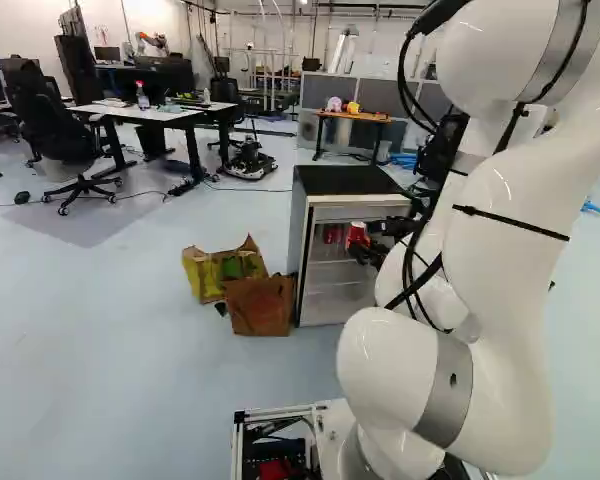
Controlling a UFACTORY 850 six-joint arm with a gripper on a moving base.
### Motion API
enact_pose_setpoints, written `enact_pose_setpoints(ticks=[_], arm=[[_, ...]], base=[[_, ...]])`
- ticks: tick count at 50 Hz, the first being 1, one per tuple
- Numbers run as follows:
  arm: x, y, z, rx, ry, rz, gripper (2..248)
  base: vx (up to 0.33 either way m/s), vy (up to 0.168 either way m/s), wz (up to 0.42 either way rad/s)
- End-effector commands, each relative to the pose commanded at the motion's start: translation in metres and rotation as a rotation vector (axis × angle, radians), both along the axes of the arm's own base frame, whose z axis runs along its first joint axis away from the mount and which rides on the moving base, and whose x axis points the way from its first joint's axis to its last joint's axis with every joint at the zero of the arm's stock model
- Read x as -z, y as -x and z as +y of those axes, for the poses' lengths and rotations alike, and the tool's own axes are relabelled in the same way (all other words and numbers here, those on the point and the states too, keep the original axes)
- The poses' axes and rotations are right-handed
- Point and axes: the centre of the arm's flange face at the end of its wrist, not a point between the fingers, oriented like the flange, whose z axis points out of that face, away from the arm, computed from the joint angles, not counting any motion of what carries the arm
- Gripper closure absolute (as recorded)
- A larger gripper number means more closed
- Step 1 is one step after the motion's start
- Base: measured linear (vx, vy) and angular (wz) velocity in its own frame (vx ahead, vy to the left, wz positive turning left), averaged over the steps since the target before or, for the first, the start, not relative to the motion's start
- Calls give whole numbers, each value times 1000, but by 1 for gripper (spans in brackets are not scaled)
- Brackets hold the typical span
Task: Grab a drink from the fridge
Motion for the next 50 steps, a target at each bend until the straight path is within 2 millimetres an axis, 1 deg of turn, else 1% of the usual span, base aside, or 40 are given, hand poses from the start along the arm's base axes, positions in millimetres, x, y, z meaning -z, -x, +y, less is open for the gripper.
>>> enact_pose_setpoints(ticks=[16, 50], arm=[[-16, -10, -2, -13, 32, -45, 158], [-48, -46, -15, -14, 100, -146, 158]], base=[[0, 0, 0], [0, 0, 0]])
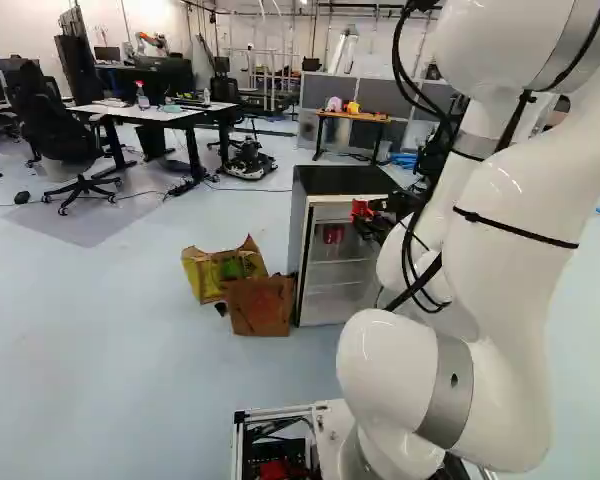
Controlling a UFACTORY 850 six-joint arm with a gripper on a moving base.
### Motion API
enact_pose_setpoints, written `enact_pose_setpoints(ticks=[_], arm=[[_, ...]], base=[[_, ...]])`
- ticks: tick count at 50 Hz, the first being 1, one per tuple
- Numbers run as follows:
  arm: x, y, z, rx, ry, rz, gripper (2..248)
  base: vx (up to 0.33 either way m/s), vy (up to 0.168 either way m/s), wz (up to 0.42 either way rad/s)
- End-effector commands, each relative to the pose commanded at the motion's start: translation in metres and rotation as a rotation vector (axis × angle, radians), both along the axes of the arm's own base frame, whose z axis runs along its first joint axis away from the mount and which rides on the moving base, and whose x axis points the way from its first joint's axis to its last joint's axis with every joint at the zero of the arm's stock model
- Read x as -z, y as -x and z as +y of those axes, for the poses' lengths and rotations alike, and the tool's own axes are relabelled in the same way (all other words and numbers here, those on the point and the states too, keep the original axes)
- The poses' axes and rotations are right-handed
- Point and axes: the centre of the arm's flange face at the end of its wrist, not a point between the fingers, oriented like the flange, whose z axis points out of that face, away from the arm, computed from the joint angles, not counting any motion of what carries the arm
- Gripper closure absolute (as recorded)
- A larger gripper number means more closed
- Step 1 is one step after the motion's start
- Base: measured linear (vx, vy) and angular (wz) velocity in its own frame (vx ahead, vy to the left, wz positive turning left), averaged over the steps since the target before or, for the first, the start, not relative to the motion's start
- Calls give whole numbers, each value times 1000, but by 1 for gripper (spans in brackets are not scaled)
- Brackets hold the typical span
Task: Grab a drink from the fridge
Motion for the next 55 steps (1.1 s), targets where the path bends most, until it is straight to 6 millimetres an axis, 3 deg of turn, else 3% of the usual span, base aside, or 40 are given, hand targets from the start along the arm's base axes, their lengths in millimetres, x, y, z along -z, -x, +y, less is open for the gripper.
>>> enact_pose_setpoints(ticks=[55], arm=[[-54, -71, -24, 55, 76, -163, 158]], base=[[0, 0, 0]])
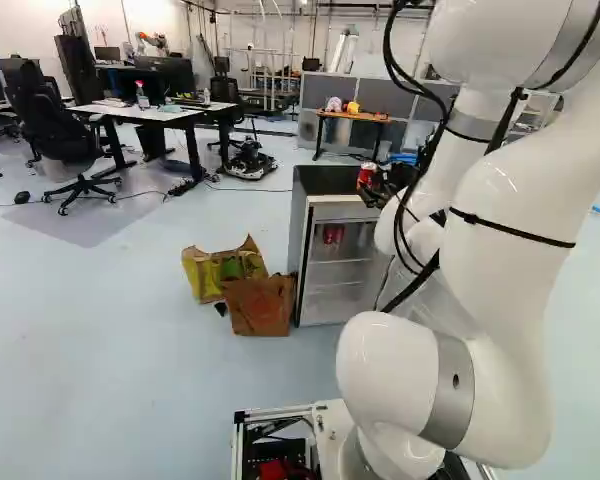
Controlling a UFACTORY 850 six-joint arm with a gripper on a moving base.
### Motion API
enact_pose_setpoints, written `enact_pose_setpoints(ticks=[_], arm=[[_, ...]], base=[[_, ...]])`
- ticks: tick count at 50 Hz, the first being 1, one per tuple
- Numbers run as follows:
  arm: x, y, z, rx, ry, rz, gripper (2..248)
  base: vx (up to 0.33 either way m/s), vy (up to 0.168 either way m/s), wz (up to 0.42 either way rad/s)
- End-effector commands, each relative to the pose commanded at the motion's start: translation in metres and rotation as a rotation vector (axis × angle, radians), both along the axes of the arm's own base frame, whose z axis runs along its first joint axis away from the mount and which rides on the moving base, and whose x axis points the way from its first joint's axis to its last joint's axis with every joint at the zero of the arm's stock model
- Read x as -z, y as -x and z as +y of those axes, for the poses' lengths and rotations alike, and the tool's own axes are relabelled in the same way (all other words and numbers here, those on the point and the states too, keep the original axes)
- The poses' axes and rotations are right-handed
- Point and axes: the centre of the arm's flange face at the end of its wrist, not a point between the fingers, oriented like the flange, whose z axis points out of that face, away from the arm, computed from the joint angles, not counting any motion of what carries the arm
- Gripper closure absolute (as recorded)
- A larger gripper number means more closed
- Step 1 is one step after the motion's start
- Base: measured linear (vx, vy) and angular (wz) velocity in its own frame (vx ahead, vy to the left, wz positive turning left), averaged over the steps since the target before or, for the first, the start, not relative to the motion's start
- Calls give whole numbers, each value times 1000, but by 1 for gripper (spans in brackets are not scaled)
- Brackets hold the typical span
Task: Grab a drink from the fridge
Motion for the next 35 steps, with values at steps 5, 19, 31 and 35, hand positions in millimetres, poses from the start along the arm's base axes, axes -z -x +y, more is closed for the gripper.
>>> enact_pose_setpoints(ticks=[5, 19, 31, 35], arm=[[-5, -7, -2, 5, 5, -15, 158], [-3, -29, -8, 18, 3, -28, 158], [-1, -50, -11, 25, 2, -39, 158], [0, -57, -13, 28, 1, -37, 158]], base=[[0, 0, 0], [0, 0, 0], [0, 0, 0], [0, 0, 0]])
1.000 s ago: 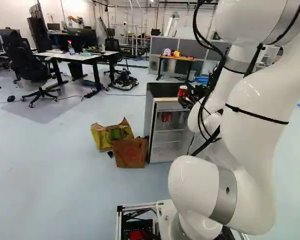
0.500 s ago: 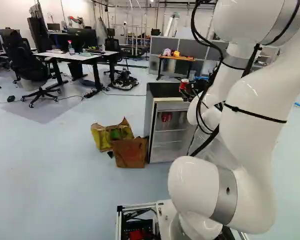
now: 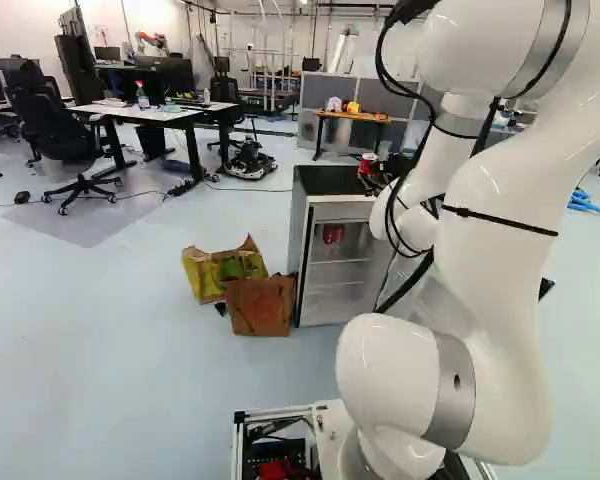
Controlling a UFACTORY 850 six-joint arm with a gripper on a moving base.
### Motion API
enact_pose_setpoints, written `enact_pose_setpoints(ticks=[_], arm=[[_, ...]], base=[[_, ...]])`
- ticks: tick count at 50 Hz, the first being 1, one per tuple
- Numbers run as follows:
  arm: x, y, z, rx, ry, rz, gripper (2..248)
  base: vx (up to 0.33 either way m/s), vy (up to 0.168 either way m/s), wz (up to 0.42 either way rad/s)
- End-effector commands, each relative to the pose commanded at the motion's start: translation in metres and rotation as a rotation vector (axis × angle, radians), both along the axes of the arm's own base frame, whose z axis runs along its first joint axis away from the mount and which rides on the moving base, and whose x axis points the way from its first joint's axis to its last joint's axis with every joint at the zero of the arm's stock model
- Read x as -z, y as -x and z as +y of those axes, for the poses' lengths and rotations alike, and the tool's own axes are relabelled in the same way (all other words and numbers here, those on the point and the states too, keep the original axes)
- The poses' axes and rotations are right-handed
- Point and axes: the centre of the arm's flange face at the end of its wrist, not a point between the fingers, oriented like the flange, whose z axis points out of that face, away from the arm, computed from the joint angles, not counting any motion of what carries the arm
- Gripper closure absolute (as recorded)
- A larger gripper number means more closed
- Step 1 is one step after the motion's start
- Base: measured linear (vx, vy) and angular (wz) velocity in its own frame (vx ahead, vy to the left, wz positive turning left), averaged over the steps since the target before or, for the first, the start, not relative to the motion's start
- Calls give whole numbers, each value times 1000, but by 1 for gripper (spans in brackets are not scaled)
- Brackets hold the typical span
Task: Grab a drink from the fridge
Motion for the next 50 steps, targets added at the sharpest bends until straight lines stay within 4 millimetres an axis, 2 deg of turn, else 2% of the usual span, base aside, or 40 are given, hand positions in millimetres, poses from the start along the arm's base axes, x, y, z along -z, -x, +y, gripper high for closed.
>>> enact_pose_setpoints(ticks=[26, 50], arm=[[10, -45, -6, 38, -10, 31, 158], [19, -78, -2, 74, -29, 64, 158]], base=[[0, 0, 0], [0, 0, 0]])
